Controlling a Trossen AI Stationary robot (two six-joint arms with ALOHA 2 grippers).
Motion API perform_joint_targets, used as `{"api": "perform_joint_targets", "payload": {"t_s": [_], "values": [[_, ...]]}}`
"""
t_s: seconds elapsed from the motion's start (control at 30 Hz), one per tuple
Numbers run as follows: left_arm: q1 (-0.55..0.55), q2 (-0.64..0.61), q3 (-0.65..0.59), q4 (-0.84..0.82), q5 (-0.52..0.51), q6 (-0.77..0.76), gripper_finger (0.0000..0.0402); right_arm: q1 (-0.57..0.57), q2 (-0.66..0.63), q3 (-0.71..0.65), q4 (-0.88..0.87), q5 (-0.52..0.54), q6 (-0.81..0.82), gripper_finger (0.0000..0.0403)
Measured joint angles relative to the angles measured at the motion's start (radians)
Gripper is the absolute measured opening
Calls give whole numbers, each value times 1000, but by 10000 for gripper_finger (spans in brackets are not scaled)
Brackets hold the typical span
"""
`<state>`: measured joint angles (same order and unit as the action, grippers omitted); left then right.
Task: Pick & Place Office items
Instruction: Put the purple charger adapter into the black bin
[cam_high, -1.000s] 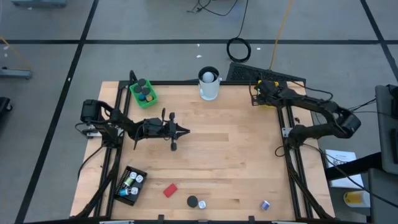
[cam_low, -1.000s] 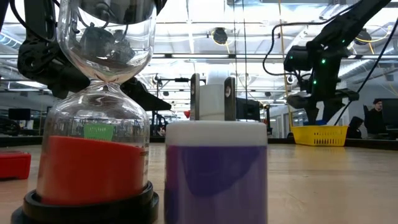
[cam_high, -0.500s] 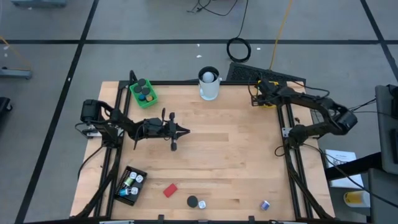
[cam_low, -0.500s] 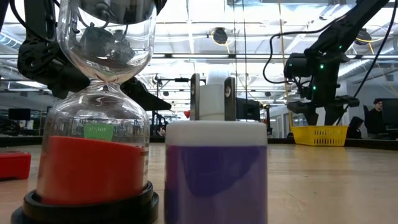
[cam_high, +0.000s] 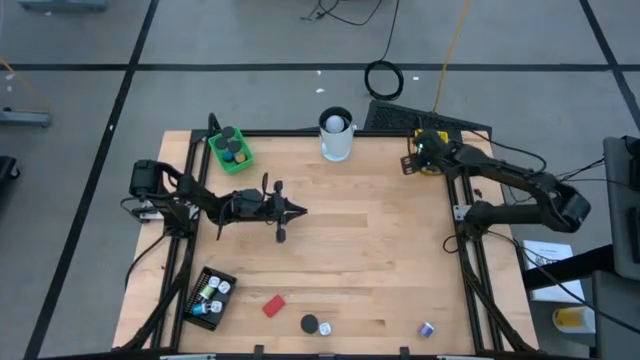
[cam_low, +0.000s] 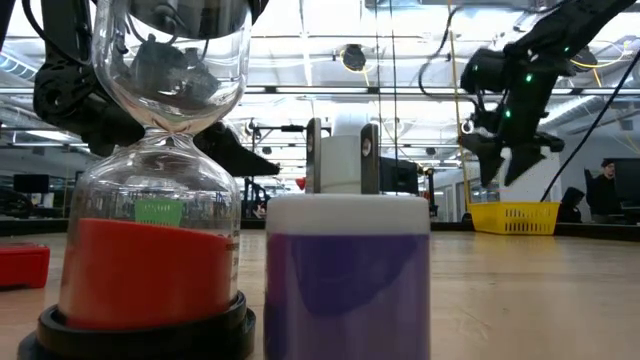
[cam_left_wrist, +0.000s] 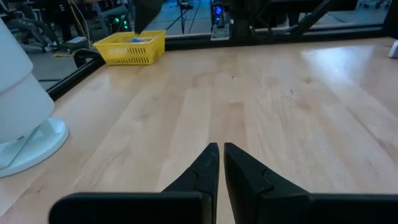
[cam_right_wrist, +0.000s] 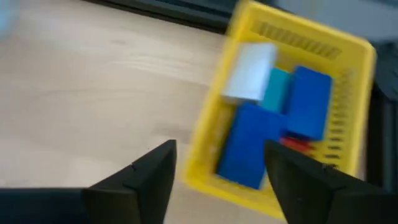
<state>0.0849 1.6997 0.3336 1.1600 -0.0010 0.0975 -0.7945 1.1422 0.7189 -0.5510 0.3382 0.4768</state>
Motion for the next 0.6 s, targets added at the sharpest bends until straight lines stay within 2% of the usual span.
{"api": "perform_joint_targets", "payload": {"t_s": [0.13,0.27,0.43,0.5,0.6], "values": [[0,0,1,-51,0,1,33,145,-65,-38,89,32,-29,192],[0,0,1,-110,0,-7,33,307,-103,-156,363,51,-103,128],[0,0,1,-108,0,-22,33,473,-105,-309,703,50,-218,52],[0,0,1,-108,0,-20,33,533,-105,-346,772,50,-249,25],[-2,0,1,-108,0,-8,33,616,-106,-359,779,50,-264,4]]}}
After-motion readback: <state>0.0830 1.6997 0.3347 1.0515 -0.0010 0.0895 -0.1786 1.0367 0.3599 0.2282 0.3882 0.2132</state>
